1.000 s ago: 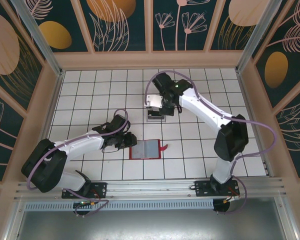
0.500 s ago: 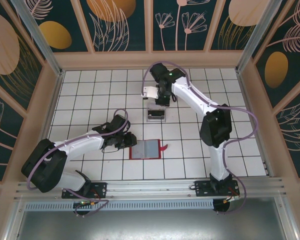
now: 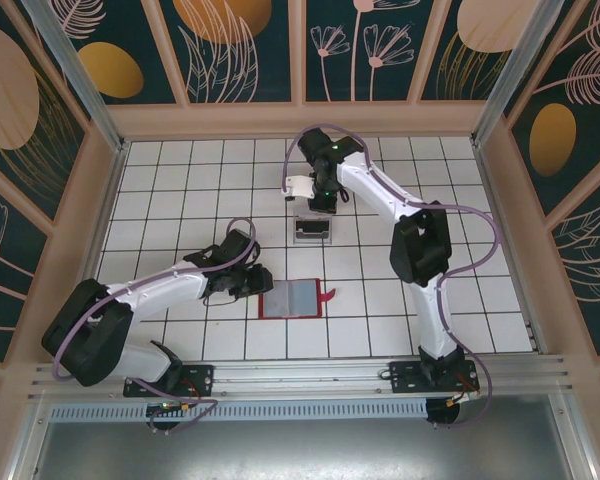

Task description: Take the credit cards out of the card holder

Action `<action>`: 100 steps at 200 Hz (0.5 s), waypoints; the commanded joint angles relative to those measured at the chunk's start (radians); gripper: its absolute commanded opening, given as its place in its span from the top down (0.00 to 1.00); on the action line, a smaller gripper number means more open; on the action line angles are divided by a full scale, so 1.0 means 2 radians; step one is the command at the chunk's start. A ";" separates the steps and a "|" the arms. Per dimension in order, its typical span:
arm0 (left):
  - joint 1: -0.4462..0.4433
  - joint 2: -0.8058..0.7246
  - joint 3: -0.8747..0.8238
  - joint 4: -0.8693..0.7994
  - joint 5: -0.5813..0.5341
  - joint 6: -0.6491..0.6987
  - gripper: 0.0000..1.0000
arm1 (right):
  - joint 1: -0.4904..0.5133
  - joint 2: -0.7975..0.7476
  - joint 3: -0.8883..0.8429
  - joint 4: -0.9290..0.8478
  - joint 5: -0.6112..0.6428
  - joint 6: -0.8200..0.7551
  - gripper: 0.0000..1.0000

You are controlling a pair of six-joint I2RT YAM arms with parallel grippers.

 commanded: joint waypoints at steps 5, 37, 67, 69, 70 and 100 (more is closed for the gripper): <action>-0.003 -0.014 0.003 -0.014 -0.007 0.000 0.74 | -0.004 0.015 0.015 -0.020 -0.007 -0.045 1.00; -0.002 -0.019 -0.002 -0.014 -0.009 -0.003 0.74 | -0.005 0.023 0.012 -0.021 -0.015 -0.044 1.00; -0.002 -0.024 -0.005 -0.013 -0.010 -0.005 0.74 | -0.004 0.031 0.007 -0.015 -0.017 -0.042 1.00; -0.002 -0.025 -0.005 -0.013 -0.010 -0.005 0.74 | -0.004 0.032 0.006 -0.015 -0.017 -0.042 1.00; -0.003 -0.024 -0.005 -0.013 -0.009 -0.005 0.74 | -0.004 0.031 0.006 -0.015 -0.017 -0.042 1.00; -0.002 -0.027 -0.005 -0.014 -0.009 -0.007 0.75 | -0.004 0.038 0.007 -0.002 -0.010 -0.043 0.91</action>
